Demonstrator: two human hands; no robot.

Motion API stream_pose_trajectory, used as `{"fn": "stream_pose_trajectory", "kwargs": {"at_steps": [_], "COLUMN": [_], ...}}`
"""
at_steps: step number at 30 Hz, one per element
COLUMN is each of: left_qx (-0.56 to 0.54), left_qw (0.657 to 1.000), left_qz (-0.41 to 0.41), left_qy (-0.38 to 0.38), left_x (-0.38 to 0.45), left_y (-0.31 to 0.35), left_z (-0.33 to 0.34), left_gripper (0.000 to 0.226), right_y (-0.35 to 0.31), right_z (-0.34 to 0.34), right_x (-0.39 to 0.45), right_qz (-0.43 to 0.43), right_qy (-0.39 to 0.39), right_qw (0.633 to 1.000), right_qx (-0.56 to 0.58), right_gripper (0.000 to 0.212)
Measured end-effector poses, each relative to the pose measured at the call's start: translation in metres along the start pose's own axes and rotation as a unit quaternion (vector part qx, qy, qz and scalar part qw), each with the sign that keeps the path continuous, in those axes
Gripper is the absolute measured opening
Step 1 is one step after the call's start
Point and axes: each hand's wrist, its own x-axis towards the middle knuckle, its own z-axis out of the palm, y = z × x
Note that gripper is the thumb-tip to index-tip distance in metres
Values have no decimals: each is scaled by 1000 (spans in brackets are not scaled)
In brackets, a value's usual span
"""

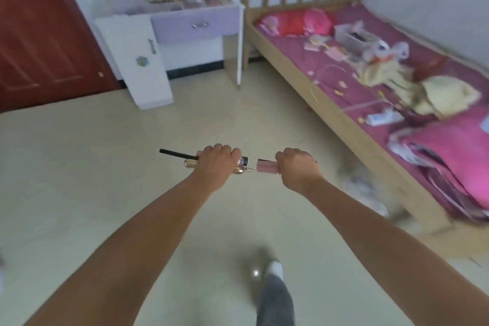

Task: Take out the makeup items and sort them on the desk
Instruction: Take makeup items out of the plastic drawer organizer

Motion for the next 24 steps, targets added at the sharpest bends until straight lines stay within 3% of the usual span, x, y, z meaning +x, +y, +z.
{"fn": "stream_pose_trajectory", "kwargs": {"at_steps": [4, 8, 17, 24], "left_qx": [40, 47, 115, 78], "left_qw": [998, 995, 972, 962], "left_qz": [-45, -89, -203, -244], "left_qy": [2, -5, 26, -91], "left_x": [89, 182, 334, 453], "left_y": [-83, -168, -394, -573], "left_z": [27, 41, 62, 98], "left_gripper": [46, 46, 52, 38], "right_y": [6, 13, -38, -85], "right_z": [-35, -76, -160, -212], "right_x": [141, 287, 571, 776], "right_qz": [-83, -99, -200, -192], "right_qy": [91, 39, 99, 133], "right_qw": [991, 993, 972, 969], "right_qx": [-51, -54, -76, -78], "right_gripper": [22, 28, 28, 27]}}
